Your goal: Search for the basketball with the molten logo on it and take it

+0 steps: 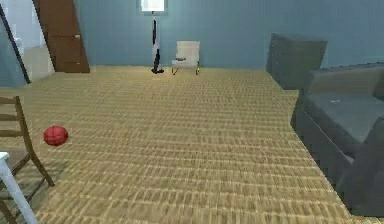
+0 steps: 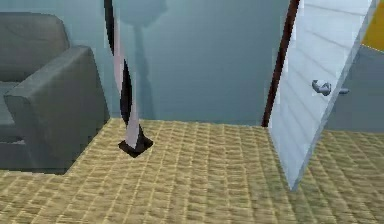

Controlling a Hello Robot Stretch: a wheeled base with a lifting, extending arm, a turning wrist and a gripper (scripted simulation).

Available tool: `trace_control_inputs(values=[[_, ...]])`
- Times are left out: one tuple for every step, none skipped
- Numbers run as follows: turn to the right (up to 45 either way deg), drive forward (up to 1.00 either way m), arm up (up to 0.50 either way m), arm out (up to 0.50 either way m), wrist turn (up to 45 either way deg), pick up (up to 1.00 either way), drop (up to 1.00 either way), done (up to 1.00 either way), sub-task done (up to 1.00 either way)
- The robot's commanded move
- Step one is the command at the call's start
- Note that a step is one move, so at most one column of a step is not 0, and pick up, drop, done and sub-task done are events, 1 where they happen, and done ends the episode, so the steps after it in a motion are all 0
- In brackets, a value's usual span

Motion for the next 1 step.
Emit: trace_control_inputs(values=[[0.0, 0.05, 0.00, 0.00, 0.0, 0.00, 0.00, 0.00, 0.00]])
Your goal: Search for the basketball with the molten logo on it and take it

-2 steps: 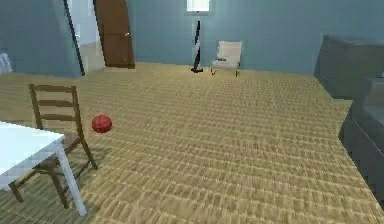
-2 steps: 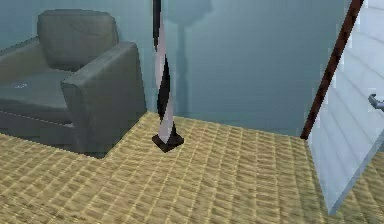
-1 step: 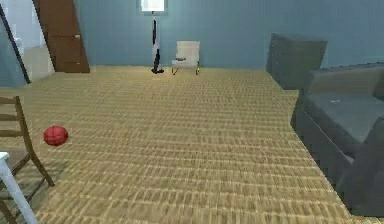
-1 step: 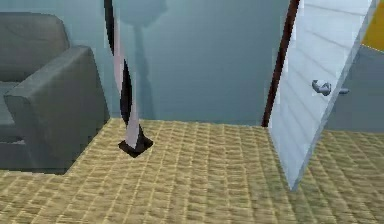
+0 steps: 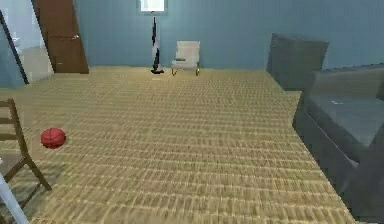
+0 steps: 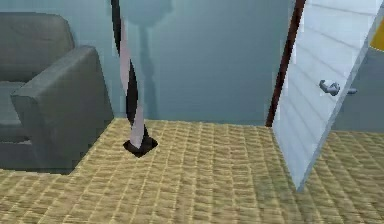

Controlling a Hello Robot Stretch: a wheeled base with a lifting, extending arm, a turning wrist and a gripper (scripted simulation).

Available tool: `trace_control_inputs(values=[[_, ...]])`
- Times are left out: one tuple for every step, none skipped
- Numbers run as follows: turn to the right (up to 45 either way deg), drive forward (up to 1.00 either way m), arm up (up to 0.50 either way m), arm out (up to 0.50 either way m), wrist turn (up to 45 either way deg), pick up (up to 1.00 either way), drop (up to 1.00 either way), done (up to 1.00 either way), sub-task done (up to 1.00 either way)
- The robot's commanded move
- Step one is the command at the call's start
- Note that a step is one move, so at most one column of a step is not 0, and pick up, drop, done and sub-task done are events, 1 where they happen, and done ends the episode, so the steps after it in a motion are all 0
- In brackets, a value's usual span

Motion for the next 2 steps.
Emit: trace_control_inputs(values=[[-27.0, 0.00, 0.00, 0.00, 0.0, 0.00, 0.00, 0.00, 0.00], [0.0, 1.00, 0.00, 0.00, 0.0, 0.00, 0.00, 0.00, 0.00]])
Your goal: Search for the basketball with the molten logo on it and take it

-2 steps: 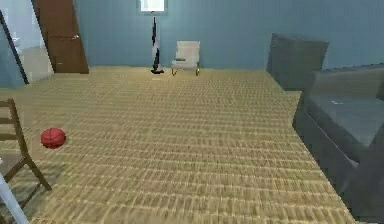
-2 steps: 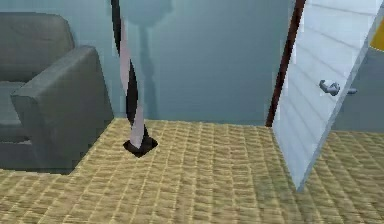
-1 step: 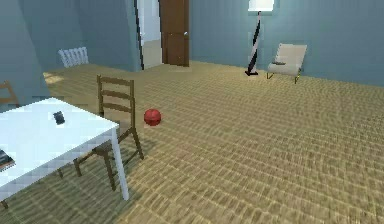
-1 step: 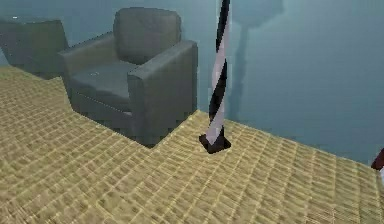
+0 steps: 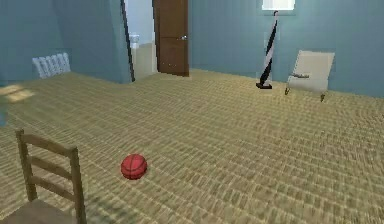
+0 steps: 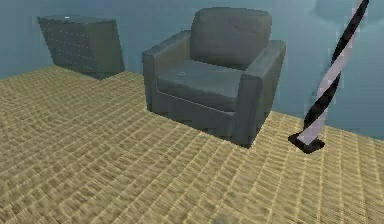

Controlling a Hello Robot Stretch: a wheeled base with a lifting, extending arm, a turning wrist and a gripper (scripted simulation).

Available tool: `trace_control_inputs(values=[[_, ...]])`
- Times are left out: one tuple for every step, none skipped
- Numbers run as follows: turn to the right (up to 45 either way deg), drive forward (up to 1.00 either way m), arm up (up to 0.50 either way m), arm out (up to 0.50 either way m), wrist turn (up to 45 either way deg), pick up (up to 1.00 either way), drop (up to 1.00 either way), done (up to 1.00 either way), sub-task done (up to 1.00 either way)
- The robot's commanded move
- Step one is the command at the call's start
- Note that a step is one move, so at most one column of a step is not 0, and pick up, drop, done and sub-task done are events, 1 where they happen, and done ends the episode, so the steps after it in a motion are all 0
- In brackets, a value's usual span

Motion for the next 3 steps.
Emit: trace_control_inputs(values=[[-3.0, 0.00, 0.00, 0.00, 0.0, 0.00, 0.00, 0.00, 0.00], [0.0, 0.65, 0.00, 0.00, 0.0, 0.00, 0.00, 0.00, 0.00], [-45.0, 0.00, 0.00, 0.00, 0.0, 0.00, 0.00, 0.00, 0.00]])
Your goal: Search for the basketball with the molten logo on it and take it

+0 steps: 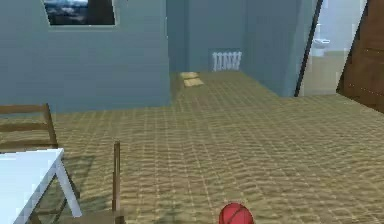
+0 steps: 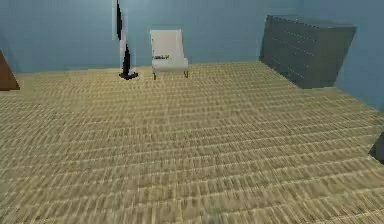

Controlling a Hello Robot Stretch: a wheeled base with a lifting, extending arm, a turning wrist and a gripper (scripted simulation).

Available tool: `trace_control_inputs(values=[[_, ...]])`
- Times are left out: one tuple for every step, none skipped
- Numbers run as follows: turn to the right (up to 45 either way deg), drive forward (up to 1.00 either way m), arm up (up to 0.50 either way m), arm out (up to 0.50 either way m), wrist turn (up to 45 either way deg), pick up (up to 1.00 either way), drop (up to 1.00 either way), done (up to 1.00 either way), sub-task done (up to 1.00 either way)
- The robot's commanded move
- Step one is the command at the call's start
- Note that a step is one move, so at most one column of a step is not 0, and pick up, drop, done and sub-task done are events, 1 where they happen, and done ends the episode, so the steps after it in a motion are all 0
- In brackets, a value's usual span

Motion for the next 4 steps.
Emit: trace_control_inputs(values=[[-45.0, 0.00, 0.00, 0.00, 0.0, 0.00, 0.00, 0.00, 0.00], [-24.0, 0.00, 0.00, 0.00, 0.0, 0.00, 0.00, 0.00, 0.00], [45.0, 0.00, 0.00, 0.00, 0.0, 0.00, 0.00, 0.00, 0.00], [45.0, 0.00, 0.00, 0.00, 0.0, 0.00, 0.00, 0.00, 0.00]])
